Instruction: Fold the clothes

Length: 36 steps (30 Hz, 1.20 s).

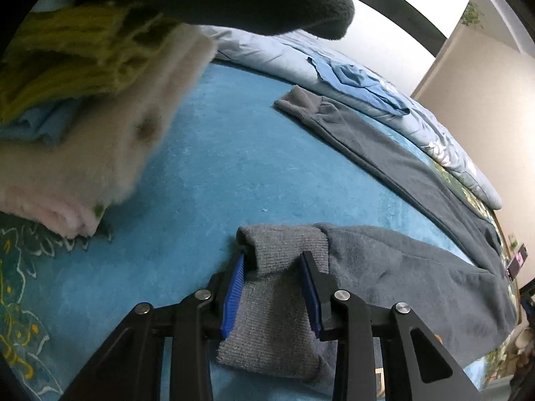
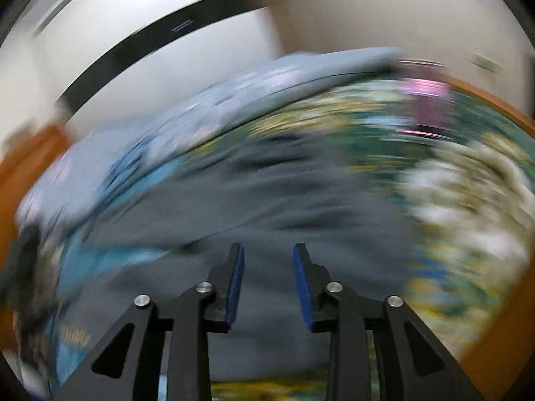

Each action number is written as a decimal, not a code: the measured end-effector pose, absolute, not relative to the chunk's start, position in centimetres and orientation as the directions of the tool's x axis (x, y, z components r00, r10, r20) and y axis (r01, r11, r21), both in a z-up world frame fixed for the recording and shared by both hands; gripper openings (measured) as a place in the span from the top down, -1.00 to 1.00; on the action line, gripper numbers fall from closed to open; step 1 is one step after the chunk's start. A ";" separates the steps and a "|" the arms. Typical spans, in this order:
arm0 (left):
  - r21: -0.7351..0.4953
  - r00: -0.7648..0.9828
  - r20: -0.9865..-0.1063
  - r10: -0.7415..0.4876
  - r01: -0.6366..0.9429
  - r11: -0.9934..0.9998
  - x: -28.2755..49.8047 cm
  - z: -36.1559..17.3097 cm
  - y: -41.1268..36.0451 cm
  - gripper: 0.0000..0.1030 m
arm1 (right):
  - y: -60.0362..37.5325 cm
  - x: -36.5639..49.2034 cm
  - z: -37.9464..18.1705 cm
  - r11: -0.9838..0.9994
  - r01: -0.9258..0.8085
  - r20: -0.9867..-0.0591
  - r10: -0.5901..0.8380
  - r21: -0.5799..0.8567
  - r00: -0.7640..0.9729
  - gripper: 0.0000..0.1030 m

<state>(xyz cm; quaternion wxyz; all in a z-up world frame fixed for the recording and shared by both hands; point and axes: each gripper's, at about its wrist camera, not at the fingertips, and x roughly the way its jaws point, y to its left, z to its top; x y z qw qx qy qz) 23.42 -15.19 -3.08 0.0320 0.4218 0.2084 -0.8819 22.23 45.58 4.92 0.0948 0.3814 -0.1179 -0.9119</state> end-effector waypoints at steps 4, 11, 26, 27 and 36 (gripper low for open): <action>-0.331 -0.649 -0.750 0.125 0.205 -0.921 23.6 -2.6 -15.3 0.37 | 36.0 18.4 3.7 -0.910 0.361 -0.725 -0.387 0.203 -0.569 0.34; -0.331 -0.667 -0.731 0.148 0.157 -0.930 23.7 -2.0 -15.4 0.33 | 28.3 14.4 1.6 -0.796 0.604 -0.813 -0.364 0.019 -0.454 0.19; -0.342 -0.673 -0.719 0.172 0.128 -0.931 23.4 -2.1 -15.3 0.34 | 23.2 15.7 -1.0 -0.580 0.805 -0.899 -0.277 -0.126 -0.340 0.89; -0.342 -0.677 -0.716 0.170 0.128 -0.931 23.5 -2.0 -15.3 0.34 | 23.3 15.6 -0.6 -0.578 0.810 -0.895 -0.303 -0.101 -0.327 0.90; -0.378 -0.684 -0.713 0.152 0.192 -0.906 24.0 -1.7 -15.9 0.30 | 27.1 8.6 -0.3 -0.818 0.563 -0.855 -0.369 0.112 -0.365 0.90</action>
